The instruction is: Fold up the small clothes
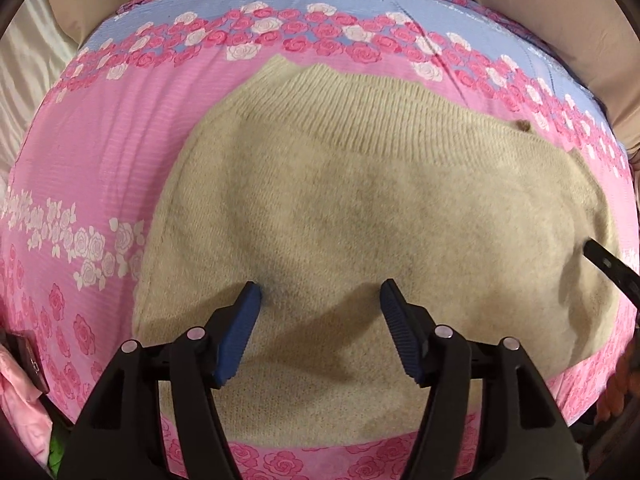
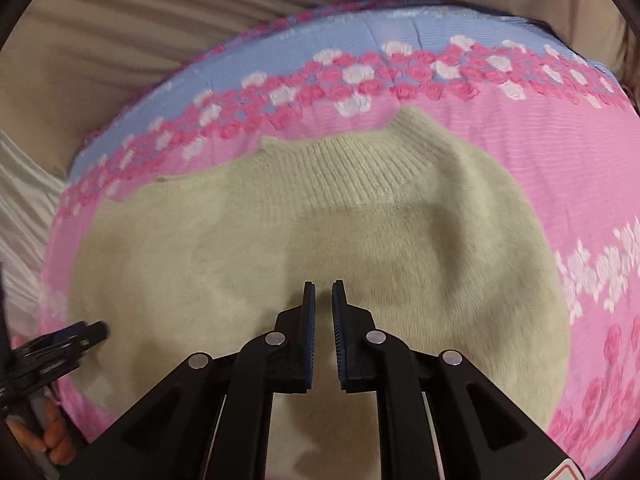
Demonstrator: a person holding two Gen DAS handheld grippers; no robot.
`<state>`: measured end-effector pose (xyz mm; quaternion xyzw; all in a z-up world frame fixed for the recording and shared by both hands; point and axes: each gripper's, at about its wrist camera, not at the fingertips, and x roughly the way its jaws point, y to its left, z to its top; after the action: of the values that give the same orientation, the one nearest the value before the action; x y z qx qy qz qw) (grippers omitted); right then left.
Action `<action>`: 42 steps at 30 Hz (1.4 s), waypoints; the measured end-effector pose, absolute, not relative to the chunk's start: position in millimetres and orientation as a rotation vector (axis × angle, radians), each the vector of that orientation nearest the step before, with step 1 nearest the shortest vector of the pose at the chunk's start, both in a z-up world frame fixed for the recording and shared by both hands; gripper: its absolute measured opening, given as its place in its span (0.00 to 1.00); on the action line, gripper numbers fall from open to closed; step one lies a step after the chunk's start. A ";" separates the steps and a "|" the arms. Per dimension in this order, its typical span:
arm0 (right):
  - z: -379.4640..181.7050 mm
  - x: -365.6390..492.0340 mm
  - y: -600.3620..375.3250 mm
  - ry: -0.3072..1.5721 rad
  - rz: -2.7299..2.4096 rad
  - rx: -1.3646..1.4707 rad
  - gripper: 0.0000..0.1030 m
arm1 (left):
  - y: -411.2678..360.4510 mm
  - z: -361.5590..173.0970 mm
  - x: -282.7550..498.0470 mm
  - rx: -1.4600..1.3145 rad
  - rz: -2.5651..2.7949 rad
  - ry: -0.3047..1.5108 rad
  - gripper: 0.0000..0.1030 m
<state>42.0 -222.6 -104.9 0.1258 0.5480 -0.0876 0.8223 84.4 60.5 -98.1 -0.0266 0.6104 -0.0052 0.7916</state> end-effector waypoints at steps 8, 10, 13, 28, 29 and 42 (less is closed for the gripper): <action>-85.0 43.6 -228.5 1.116 -0.218 0.276 0.06 | 70.8 -96.5 78.3 -0.089 0.004 1.303 0.59; -77.2 32.5 -228.4 1.097 -0.228 0.264 0.06 | 80.6 -94.1 75.3 -0.136 0.014 1.298 0.59; -74.4 6.7 -239.3 1.106 -0.292 0.213 0.06 | 99.8 -93.1 70.6 -0.182 0.049 1.306 0.59; -112.7 -86.4 -305.3 1.157 -0.188 0.499 0.23 | 185.4 -124.2 34.5 -0.763 -0.125 1.286 0.16; -102.2 -82.9 -302.2 1.129 -0.179 0.493 0.17 | 187.9 -119.3 38.7 -0.781 -0.135 1.294 0.15; -84.6 -103.8 -296.5 1.139 -0.327 0.395 0.32 | 206.0 -117.9 -0.6 -0.784 0.022 1.340 0.63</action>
<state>-103.8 -296.5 -84.6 0.1851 0.5332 -0.1529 0.8112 -0.6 206.0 -117.9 -0.3540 0.6045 0.0101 0.7136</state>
